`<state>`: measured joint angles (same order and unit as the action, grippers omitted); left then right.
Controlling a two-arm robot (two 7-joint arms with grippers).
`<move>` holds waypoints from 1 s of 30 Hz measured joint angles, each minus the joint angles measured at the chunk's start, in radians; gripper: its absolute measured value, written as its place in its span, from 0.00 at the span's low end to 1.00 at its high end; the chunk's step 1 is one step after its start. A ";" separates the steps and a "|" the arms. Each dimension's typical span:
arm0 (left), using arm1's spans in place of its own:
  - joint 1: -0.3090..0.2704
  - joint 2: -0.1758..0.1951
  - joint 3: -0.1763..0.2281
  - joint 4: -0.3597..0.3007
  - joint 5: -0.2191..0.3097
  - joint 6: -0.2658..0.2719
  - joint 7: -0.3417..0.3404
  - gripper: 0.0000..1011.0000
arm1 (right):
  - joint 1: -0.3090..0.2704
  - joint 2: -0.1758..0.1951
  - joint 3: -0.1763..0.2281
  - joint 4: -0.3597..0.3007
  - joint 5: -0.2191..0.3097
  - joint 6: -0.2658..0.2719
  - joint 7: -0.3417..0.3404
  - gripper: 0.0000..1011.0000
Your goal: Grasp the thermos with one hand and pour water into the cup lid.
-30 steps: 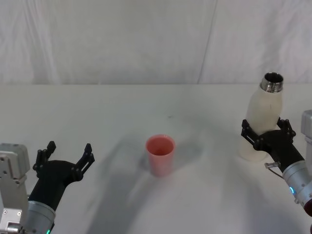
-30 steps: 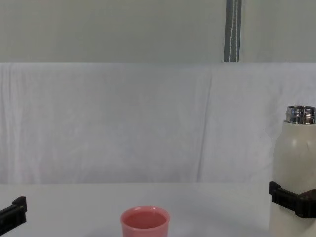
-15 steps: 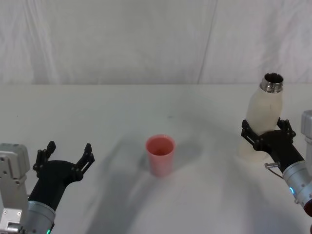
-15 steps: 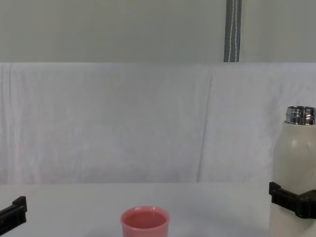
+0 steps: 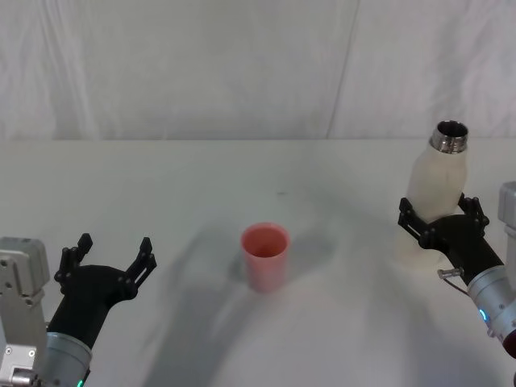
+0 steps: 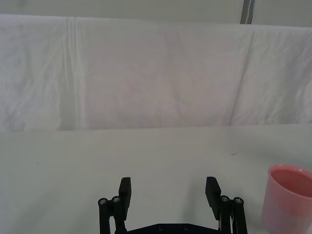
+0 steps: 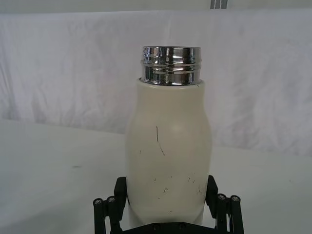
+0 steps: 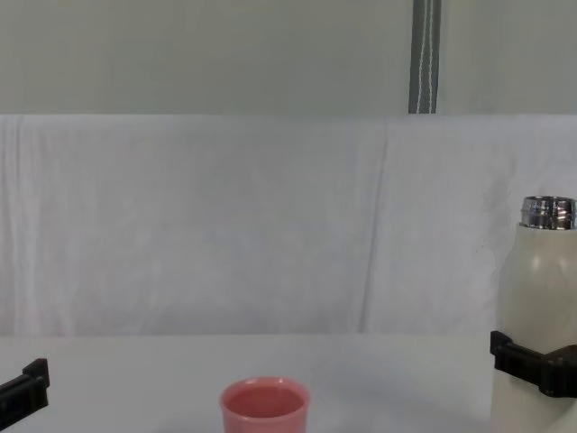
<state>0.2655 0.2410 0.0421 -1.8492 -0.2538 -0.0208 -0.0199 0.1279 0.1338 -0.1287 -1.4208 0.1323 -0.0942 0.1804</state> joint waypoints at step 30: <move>0.000 0.000 0.000 0.000 0.000 0.000 0.000 0.99 | -0.029 0.011 0.003 -0.047 0.027 0.025 0.001 0.99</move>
<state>0.2655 0.2410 0.0421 -1.8492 -0.2538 -0.0208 -0.0199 0.0987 0.1444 -0.1256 -1.4679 0.1595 -0.0693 0.1814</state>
